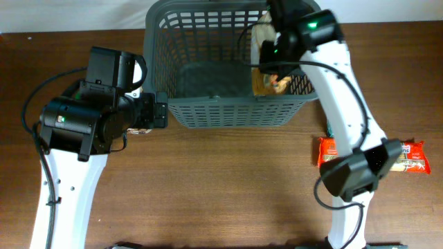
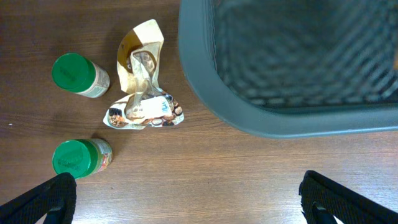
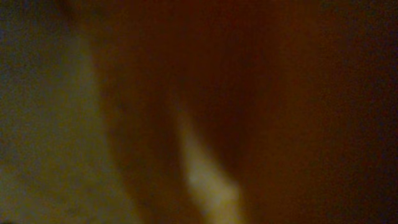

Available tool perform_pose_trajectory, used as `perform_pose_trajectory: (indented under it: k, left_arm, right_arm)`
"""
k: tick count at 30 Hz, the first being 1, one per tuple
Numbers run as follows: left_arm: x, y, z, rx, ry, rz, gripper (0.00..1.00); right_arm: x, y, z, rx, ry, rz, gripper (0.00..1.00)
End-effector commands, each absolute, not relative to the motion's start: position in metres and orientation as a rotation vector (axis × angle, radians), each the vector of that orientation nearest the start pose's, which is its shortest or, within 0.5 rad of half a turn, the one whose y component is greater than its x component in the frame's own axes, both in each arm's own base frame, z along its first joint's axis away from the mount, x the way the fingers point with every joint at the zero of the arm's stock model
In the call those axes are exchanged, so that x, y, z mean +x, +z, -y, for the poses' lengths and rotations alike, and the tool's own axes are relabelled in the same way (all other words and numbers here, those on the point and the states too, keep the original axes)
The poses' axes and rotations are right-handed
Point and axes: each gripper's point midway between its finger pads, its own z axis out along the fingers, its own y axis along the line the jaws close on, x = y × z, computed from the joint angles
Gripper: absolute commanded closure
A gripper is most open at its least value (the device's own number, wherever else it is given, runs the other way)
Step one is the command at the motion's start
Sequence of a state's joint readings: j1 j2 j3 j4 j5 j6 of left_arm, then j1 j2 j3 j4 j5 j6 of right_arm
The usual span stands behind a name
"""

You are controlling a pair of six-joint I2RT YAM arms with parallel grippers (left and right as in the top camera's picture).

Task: Pack container
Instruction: 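Lower the cookie bag into the basket and open the right gripper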

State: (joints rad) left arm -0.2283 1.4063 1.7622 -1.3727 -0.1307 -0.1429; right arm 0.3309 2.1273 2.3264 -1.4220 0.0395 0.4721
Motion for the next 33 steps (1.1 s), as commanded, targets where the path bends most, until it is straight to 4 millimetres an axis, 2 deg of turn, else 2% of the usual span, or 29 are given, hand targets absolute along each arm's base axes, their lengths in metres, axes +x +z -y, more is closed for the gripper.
perform_pose_trajectory:
  k: [1,8,9,11,12,14,17,18,21,24,25,26,29,31,32,33]
  left_arm:
    - [0.310,0.308,0.050,0.062,0.018,-2.576,0.01]
    - [0.311,0.309,0.050,0.061,0.017,-2.571,0.01]
    - [0.311,0.309,0.050,0.061,0.017,-2.571,0.01]
    - [0.312,0.309,0.050,0.061,0.016,-2.568,0.01]
    - [0.312,0.309,0.050,0.061,0.016,-2.567,0.01]
    - [0.313,0.310,0.050,0.060,0.015,-2.564,0.01]
    - [0.313,0.310,0.050,0.060,0.015,-2.562,0.01]
    - [0.313,0.310,0.050,0.060,0.015,-2.562,0.01]
    - [0.313,0.310,0.050,0.060,0.015,-2.561,0.01]
    - [0.313,0.310,0.050,0.060,0.015,-2.562,0.01]
    - [0.313,0.310,0.050,0.060,0.015,-2.563,0.01]
    - [0.313,0.310,0.050,0.060,0.015,-2.564,0.01]
    - [0.312,0.309,0.050,0.061,0.017,-2.568,0.01]
    - [0.311,0.309,0.050,0.061,0.017,-2.571,0.01]
    - [0.311,0.309,0.050,0.061,0.018,-2.573,0.01]
    - [0.311,0.309,0.050,0.062,0.018,-2.573,0.01]
  right_arm:
    - [0.449,0.194,-0.131,0.251,-0.014,-2.808,0.96]
    - [0.440,0.160,-0.117,0.255,-0.147,-2.870,0.96]
    - [0.440,0.159,-0.117,0.256,-0.145,-2.869,0.92]
    - [0.445,0.160,-0.118,0.228,-0.137,-2.854,0.47]
    - [0.447,0.164,-0.119,0.192,-0.130,-2.842,0.28]
    - [0.451,0.177,-0.120,0.119,-0.120,-2.811,0.21]
    - [0.456,0.213,-0.122,0.042,-0.082,-2.726,0.13]
    - [0.457,0.251,-0.123,0.019,-0.045,-2.636,0.11]
    - [0.455,0.317,-0.115,0.026,-0.020,-2.469,0.08]
    - [0.443,0.386,-0.087,0.101,-0.055,-2.286,0.06]
    - [0.432,0.417,-0.064,0.163,-0.088,-2.204,0.05]
    - [0.426,0.431,-0.049,0.189,-0.110,-2.167,0.05]
    - [0.407,0.454,-0.003,0.268,-0.184,-2.111,0.05]
    - [0.393,0.455,0.037,0.369,-0.248,-2.117,0.03]
    - [0.384,0.450,0.064,0.443,-0.295,-2.135,0.02]
    - [0.378,0.445,0.083,0.502,-0.321,-2.147,0.02]
